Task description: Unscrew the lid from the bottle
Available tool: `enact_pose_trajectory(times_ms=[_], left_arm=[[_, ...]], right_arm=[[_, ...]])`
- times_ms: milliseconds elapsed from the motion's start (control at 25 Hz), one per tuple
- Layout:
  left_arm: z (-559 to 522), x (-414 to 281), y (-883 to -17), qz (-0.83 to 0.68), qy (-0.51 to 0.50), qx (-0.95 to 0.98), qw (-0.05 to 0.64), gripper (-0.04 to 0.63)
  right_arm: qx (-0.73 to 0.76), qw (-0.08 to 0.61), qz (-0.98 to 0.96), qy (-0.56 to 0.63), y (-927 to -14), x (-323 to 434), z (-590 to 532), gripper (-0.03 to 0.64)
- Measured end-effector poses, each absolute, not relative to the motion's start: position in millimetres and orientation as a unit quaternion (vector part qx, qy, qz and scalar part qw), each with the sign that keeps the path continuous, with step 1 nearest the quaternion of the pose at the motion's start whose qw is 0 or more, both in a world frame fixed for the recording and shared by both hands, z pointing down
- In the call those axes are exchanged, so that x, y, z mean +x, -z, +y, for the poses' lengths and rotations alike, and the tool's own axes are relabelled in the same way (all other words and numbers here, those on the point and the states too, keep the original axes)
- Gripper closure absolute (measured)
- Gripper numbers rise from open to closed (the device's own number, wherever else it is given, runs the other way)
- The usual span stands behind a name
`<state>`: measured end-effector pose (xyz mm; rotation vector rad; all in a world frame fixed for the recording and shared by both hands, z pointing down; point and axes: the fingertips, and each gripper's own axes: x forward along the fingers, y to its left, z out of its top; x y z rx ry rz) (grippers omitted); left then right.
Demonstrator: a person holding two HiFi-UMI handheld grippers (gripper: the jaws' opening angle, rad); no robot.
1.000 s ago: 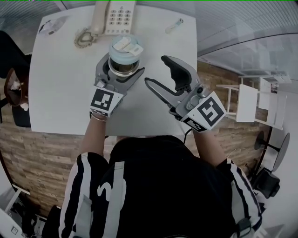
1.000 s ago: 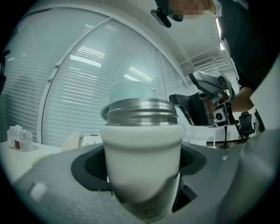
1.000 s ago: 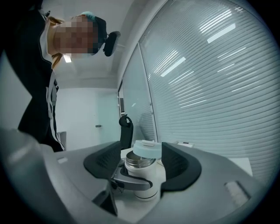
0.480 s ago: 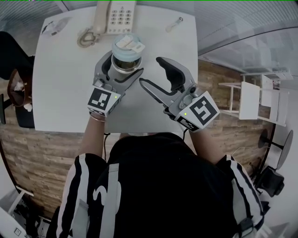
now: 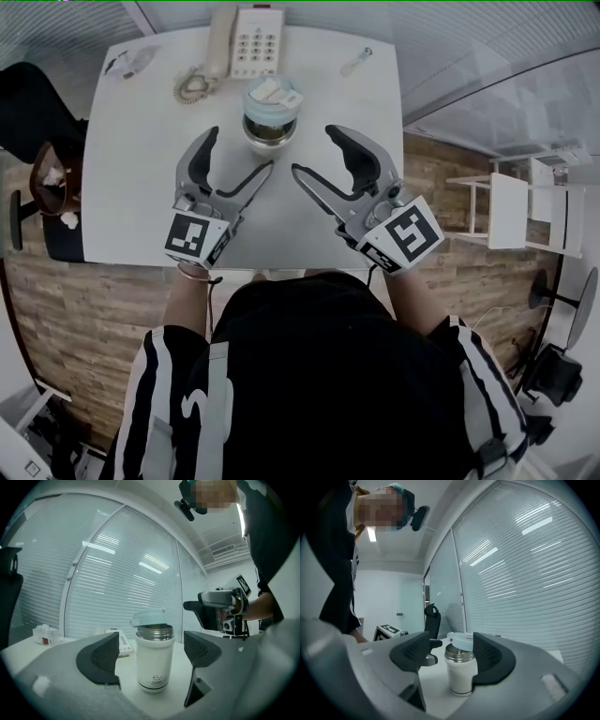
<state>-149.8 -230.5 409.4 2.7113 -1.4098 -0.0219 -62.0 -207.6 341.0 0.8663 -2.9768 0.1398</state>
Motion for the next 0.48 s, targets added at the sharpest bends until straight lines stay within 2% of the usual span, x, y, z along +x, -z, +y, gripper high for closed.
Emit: enact_pose_trajectory(times_ms=[280,360,480], left_arm=[[-204.4,-167.1,-368.3,-0.475,0.009,0.880,0.034,0.160],[-194.6,-169.1,-363.1,-0.472,0.001,0.881,0.038,0.203],[-184.4,-172.6,-358.4,-0.471,0.002,0.881,0.052,0.238]], right_arm=[[0.285,0.031,-0.958,-0.002,-330.6,-74.4,-185.9,0.358],[0.283,0.022,-0.959,-0.002,-325.5,-80.9,-179.3,0.383],[0.282,0.020,-0.959,-0.010,-319.8,-88.7,-170.7,0.387]])
